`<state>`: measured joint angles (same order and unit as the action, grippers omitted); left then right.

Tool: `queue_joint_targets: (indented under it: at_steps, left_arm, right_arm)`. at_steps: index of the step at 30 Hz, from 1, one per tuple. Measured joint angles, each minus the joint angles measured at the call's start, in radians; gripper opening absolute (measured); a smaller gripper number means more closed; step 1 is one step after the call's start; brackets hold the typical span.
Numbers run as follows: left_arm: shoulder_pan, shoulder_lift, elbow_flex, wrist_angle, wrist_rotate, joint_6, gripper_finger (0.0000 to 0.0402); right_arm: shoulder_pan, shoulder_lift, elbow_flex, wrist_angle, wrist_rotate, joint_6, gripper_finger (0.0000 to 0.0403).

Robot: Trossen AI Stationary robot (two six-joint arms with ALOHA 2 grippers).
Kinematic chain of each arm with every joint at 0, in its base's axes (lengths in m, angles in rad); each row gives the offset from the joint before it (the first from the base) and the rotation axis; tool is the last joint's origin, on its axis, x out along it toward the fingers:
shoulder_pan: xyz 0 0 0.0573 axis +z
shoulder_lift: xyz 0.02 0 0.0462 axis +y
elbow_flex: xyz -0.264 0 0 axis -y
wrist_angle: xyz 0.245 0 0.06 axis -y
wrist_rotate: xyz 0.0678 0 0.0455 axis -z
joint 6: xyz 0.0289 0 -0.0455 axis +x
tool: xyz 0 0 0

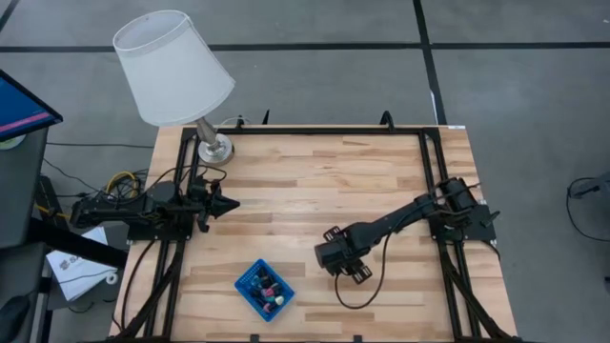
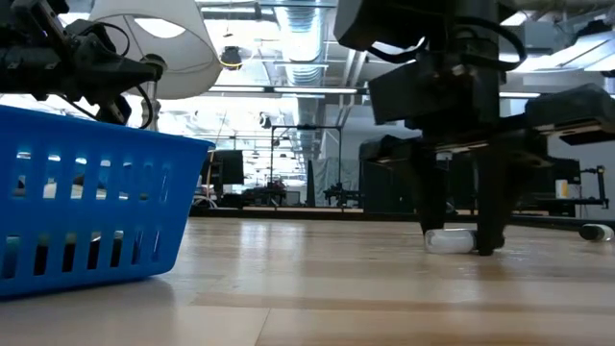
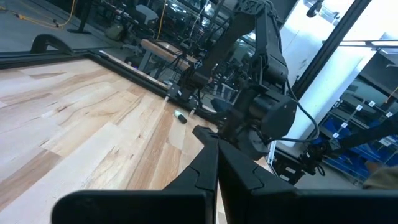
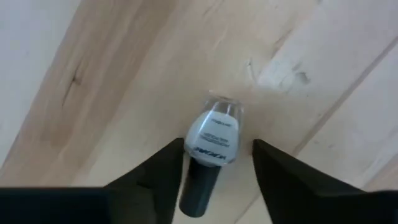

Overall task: Pick & Place Nail Polish
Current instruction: Put the left white nail polish bottle in the blue bin

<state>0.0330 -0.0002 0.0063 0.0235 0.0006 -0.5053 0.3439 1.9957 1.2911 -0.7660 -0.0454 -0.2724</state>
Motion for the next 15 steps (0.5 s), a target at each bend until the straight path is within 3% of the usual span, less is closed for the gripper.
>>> queue_joint_targets:
  at_steps: [7, 15]
  left_arm:
    - [0.0, 0.0, 0.0, 0.0, 0.0, 0.0, 0.0001]
    - [0.0, 0.0, 0.0, 0.0, 0.0, 0.0, 0.0001]
  right_arm:
    - [-0.009, 0.0, -0.002, 0.026, -0.011, 0.059, 0.0095]
    - [-0.014, -0.001, 0.015, 0.029, -0.011, 0.14, 0.005]
